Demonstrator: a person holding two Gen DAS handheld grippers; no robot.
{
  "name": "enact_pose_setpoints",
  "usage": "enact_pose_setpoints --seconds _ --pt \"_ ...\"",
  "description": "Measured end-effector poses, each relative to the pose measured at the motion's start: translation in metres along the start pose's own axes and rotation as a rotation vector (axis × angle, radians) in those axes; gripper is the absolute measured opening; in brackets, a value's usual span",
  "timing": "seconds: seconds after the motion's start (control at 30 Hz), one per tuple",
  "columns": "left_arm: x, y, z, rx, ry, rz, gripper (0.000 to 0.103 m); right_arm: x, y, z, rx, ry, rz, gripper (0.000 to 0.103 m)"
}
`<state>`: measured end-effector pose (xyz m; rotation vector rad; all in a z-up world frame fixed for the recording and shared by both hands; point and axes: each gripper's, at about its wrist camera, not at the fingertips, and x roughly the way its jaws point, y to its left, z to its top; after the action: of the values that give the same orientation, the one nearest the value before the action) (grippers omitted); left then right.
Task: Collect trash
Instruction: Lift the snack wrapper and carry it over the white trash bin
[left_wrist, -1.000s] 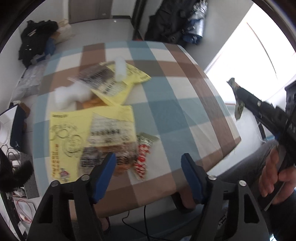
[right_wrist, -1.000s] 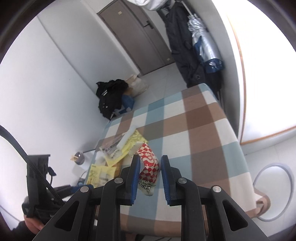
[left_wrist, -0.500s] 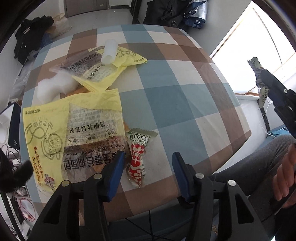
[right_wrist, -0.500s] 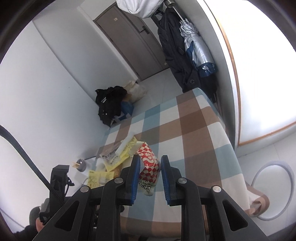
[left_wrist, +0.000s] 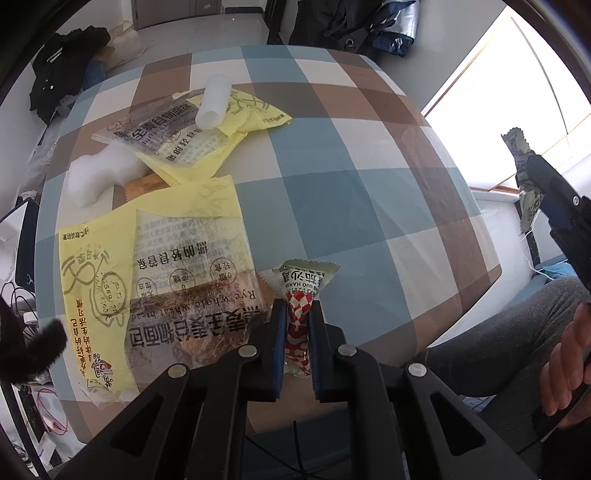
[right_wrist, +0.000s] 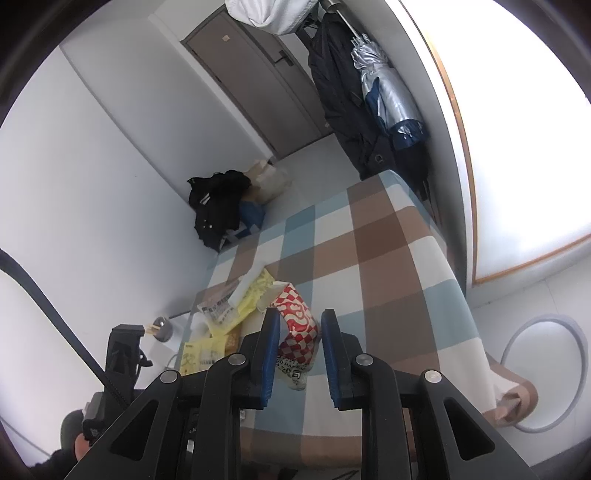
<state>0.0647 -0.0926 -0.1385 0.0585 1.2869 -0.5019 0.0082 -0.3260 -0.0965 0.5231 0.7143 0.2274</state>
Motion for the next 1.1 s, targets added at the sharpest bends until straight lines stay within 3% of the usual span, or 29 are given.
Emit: enact_pose_setpoints --seconds 0.37,0.67,0.87,1.1 --pt "-0.024 0.011 -0.002 -0.047 -0.070 -0.063 0.007 -0.003 0.007 -0.005 -0.030 0.000 -0.005 0.022" --pt "-0.053 0.016 -0.001 -0.095 -0.173 -0.114 0.007 -0.009 0.013 -0.006 -0.040 0.000 -0.023 0.022" --pt "-0.079 0.020 0.003 -0.127 -0.272 -0.134 0.007 -0.031 0.027 0.002 -0.067 -0.029 -0.024 0.022" --pt "-0.117 -0.001 0.015 -0.076 -0.384 -0.152 0.007 -0.076 0.058 0.029 -0.133 -0.095 0.005 0.022"
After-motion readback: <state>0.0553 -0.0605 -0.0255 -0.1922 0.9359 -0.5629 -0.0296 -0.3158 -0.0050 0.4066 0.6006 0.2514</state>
